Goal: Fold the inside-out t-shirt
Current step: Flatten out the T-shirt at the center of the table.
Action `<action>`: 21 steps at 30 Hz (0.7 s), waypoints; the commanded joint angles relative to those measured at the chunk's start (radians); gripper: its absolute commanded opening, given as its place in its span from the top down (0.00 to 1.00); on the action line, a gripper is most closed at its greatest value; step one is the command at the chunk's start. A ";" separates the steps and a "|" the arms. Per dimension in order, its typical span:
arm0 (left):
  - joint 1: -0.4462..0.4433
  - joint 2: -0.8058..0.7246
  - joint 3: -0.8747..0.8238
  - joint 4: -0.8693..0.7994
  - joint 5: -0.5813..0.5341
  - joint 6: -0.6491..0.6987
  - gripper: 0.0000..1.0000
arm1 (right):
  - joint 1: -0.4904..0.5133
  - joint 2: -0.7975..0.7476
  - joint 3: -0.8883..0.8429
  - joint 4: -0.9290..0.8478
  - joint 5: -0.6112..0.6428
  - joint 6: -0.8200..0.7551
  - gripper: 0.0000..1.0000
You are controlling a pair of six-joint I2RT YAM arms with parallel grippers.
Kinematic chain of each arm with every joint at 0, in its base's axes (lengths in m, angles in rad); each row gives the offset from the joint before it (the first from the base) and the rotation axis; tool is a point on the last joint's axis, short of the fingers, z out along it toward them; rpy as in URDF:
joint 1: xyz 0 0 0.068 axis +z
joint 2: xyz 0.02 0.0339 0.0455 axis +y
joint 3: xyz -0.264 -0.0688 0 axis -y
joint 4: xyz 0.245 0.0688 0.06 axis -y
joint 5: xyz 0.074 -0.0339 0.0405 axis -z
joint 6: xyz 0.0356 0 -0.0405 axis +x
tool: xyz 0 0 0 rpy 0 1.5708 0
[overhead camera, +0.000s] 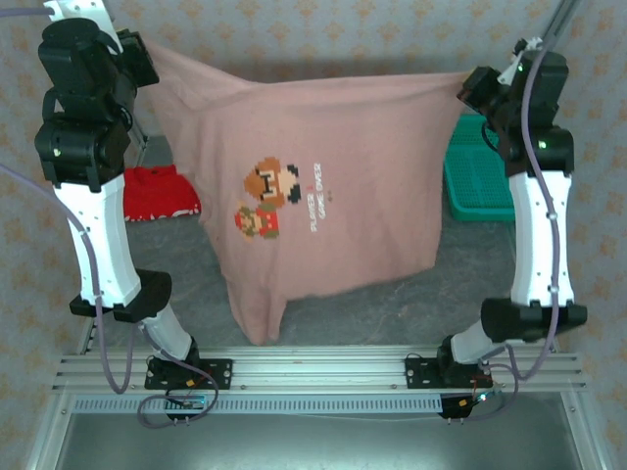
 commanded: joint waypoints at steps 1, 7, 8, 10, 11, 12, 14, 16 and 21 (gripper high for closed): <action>0.044 -0.056 0.067 0.188 0.123 -0.094 1.00 | 0.014 0.028 0.219 0.046 0.006 0.010 1.00; 0.077 -0.114 0.083 0.266 0.216 -0.170 1.00 | 0.038 0.107 0.457 -0.034 0.006 -0.002 1.00; 0.077 -0.127 0.077 0.248 0.229 -0.176 1.00 | 0.040 0.104 0.459 -0.045 0.005 -0.011 1.00; 0.077 -0.156 0.036 0.186 0.272 -0.197 1.00 | 0.041 0.078 0.417 -0.072 0.004 -0.030 1.00; 0.077 -0.185 -0.025 0.161 0.309 -0.213 1.00 | 0.041 0.051 0.360 -0.078 0.007 -0.041 1.00; 0.076 -0.219 -0.105 0.154 0.349 -0.229 1.00 | 0.041 0.018 0.289 -0.074 0.011 -0.051 1.00; 0.075 -0.332 -0.361 0.172 0.439 -0.269 1.00 | 0.041 -0.083 0.066 -0.032 0.036 -0.070 1.00; 0.068 -0.471 -0.660 0.242 0.520 -0.324 1.00 | 0.042 -0.193 -0.174 0.028 0.066 -0.087 1.00; -0.039 -0.806 -1.355 0.254 0.589 -0.385 1.00 | 0.036 -0.367 -0.667 0.050 0.086 -0.063 1.00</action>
